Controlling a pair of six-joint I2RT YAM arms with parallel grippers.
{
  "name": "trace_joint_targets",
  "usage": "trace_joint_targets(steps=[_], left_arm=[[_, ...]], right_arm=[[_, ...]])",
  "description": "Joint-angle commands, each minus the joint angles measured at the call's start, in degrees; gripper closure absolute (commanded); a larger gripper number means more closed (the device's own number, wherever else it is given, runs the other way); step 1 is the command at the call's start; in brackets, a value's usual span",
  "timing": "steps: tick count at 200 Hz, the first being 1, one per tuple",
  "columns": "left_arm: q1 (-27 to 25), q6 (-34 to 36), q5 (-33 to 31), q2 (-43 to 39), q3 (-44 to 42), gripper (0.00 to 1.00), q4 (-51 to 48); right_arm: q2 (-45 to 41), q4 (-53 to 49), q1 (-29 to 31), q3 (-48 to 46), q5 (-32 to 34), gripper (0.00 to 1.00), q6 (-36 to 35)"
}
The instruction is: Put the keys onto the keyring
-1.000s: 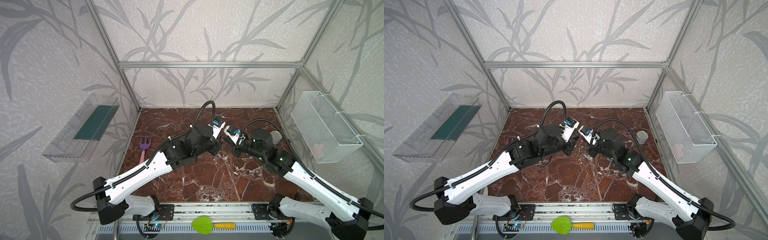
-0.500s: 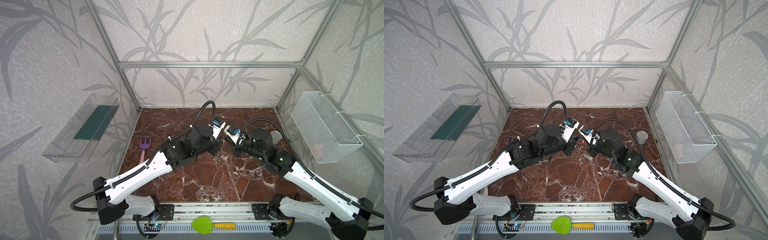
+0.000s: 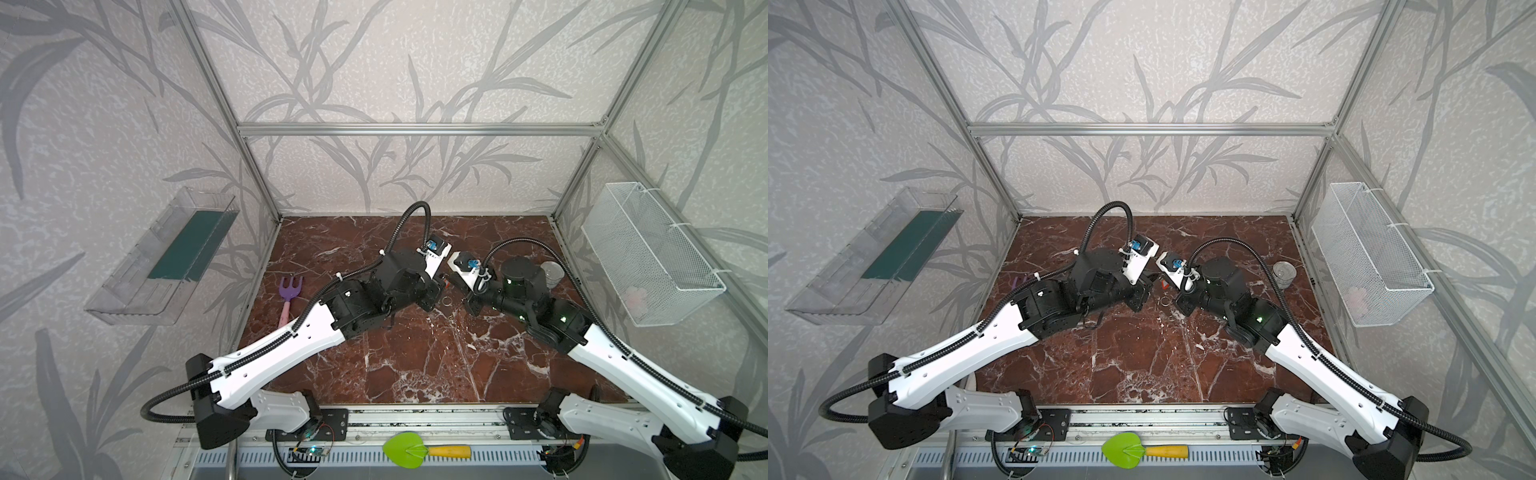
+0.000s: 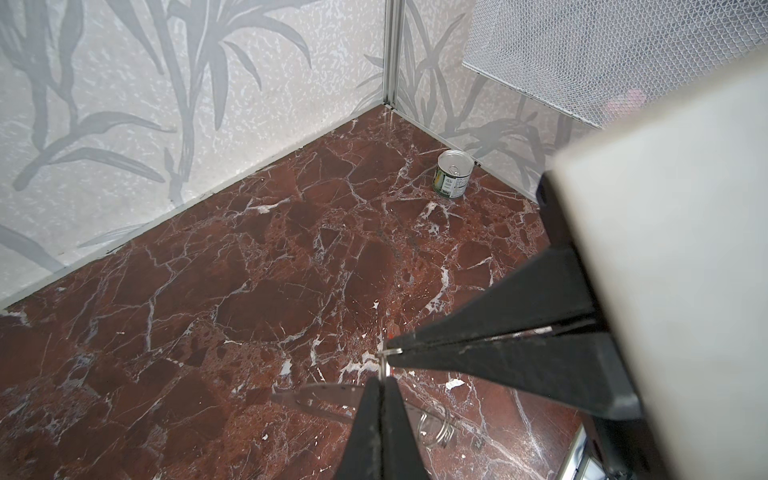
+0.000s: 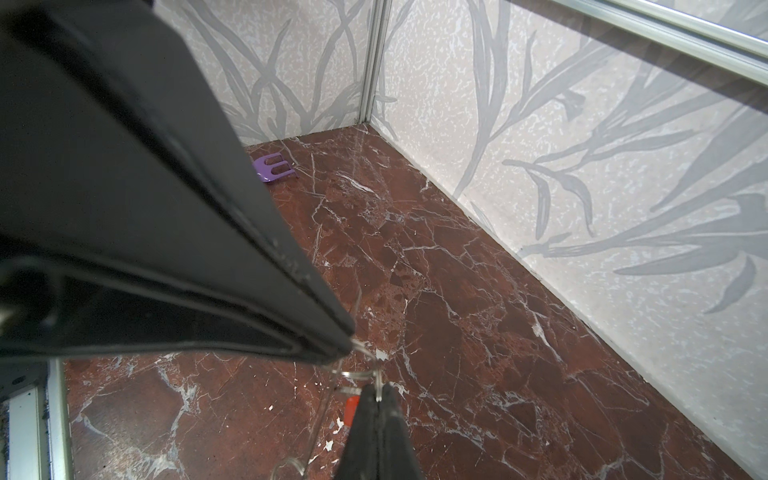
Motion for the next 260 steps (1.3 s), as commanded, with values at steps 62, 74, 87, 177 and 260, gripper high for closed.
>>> trace_joint_targets(steps=[62, 74, 87, 177, 260], left_arm=[[0.1, -0.8, -0.1, 0.8, 1.8, 1.00, 0.3], [0.1, -0.8, -0.2, 0.8, 1.7, 1.00, 0.3], [0.1, -0.9, -0.5, 0.6, 1.6, 1.00, 0.6], [0.2, -1.7, -3.8, -1.3, -0.1, 1.00, 2.1], [0.3, -1.9, -3.6, -1.8, -0.4, 1.00, 2.7]], right_arm=[[-1.5, 0.2, 0.8, 2.0, -1.5, 1.00, -0.9], [-1.7, 0.2, 0.9, 2.0, -1.9, 1.00, -0.9], [-1.7, -0.2, 1.0, 1.8, -2.3, 1.00, -1.1], [-2.3, -1.3, 1.3, 0.3, -1.8, 1.00, -1.3], [-2.0, -1.2, 1.3, 0.3, -1.8, 1.00, -1.1]])
